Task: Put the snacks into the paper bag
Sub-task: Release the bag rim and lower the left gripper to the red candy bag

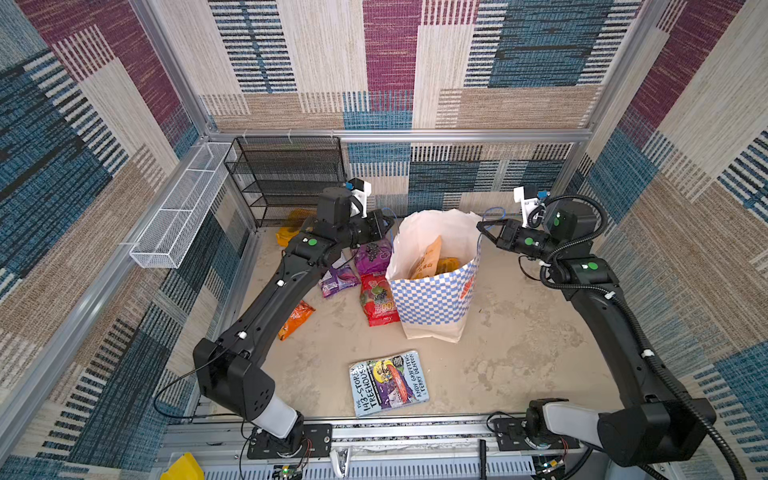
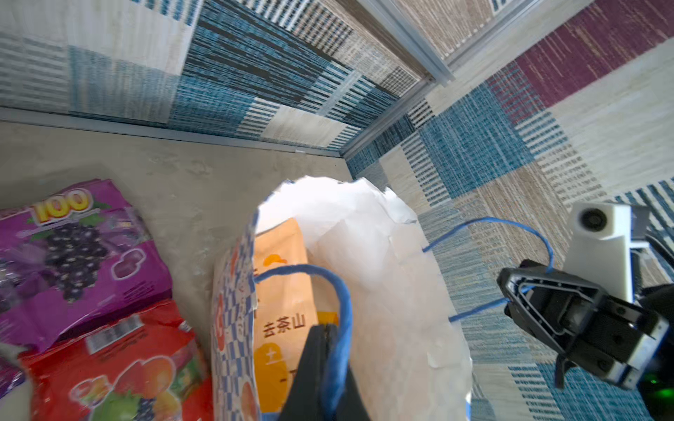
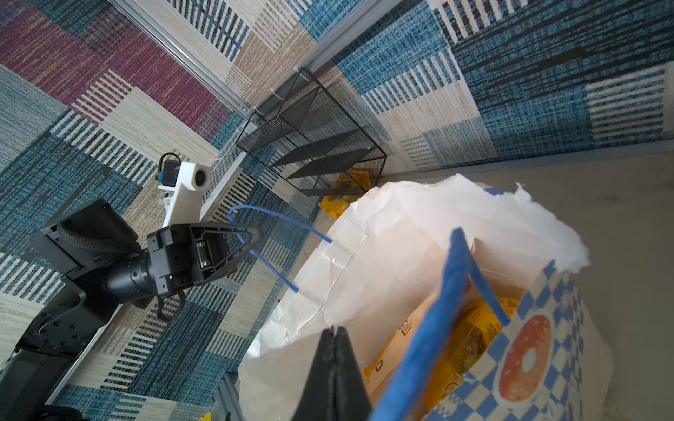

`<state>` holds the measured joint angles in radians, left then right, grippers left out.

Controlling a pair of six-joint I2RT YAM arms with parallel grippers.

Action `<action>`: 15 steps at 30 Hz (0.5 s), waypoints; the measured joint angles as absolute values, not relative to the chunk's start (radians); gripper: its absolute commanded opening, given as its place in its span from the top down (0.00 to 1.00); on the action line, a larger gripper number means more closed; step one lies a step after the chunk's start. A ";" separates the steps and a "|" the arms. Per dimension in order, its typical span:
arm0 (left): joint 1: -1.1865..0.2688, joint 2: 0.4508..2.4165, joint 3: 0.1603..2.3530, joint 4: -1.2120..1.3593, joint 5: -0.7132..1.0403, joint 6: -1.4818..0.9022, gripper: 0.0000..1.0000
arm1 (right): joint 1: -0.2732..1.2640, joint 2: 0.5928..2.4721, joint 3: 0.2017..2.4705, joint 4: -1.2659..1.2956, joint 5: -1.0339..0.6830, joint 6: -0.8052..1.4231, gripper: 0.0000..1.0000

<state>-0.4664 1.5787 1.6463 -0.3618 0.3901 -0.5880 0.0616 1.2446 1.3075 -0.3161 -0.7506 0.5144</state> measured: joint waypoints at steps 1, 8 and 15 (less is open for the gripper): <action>-0.482 1.582 1.661 -0.372 0.398 -0.576 1.00 | 0.064 1.243 1.317 -0.322 -0.742 0.514 1.00; -0.554 1.595 1.704 -0.377 0.403 -0.572 1.00 | 0.059 1.240 1.372 -0.387 -0.649 0.506 1.00; -0.575 1.633 1.724 -0.305 0.404 -0.593 1.00 | -0.023 1.261 1.367 -0.393 -0.643 0.515 1.00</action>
<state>-0.5755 1.6329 1.7245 -0.3046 0.4042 -0.5930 -0.0235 1.2613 1.3670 -0.3927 -0.6426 0.5148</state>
